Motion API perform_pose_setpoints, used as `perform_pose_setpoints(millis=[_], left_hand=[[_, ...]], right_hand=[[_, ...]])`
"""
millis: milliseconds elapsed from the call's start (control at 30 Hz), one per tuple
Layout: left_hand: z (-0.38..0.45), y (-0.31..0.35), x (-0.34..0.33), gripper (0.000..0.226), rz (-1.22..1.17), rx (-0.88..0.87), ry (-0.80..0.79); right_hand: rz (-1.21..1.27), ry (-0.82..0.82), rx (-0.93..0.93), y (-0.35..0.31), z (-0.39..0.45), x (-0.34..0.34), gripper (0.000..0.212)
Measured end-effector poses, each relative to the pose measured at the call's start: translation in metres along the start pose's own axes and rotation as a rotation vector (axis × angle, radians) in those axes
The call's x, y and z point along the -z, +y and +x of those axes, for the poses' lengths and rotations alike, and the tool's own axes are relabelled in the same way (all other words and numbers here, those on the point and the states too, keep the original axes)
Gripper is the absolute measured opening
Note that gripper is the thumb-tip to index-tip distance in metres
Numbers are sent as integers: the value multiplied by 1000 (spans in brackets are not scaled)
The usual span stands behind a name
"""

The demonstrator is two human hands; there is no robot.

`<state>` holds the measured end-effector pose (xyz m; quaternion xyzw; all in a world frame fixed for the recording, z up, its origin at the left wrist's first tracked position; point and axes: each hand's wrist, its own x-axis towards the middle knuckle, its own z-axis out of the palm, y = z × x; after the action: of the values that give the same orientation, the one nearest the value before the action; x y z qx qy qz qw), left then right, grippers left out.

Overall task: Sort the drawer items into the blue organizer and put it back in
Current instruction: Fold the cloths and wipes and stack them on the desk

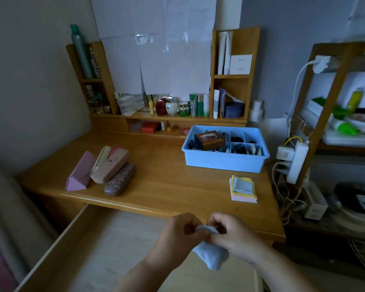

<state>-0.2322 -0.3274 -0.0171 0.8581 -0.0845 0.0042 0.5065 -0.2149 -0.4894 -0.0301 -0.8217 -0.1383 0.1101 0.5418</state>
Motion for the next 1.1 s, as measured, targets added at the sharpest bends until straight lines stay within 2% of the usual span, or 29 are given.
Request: perform_pose_setpoints(millis=[133,233,333,400,467,600,767,900,1000,1100], left_hand=[[-8,0,5,27,109,-61,-6],[-10,-1,12,17,256,-119,-80],[-11,0,18,4,343,-120,-93],[-11,0,24,11,300,-93,-46],[-11,0,29,20,205,-11,-16],[-10,-8,38,16,-77,175,-13],[-2,-9,35,11,-337,264,44],[14,-12,37,21,-315,262,47],[35,-15,41,19,-227,228,47],[62,-23,45,18,-169,150,105]], right_hand=[[2,-11,-27,-2,-7,-5,19],[-23,-67,4,-3,-10,-6,34],[-19,-96,-24,-4,-11,-5,27],[-3,-90,-80,-5,-13,-3,20],[-13,-49,-100,-4,-14,0,24],[8,44,-96,-4,-15,11,32],[143,155,-111,-2,-8,17,18],[306,141,-196,-2,5,21,10],[250,121,-195,-1,24,26,14],[168,223,-118,-3,48,33,15]])
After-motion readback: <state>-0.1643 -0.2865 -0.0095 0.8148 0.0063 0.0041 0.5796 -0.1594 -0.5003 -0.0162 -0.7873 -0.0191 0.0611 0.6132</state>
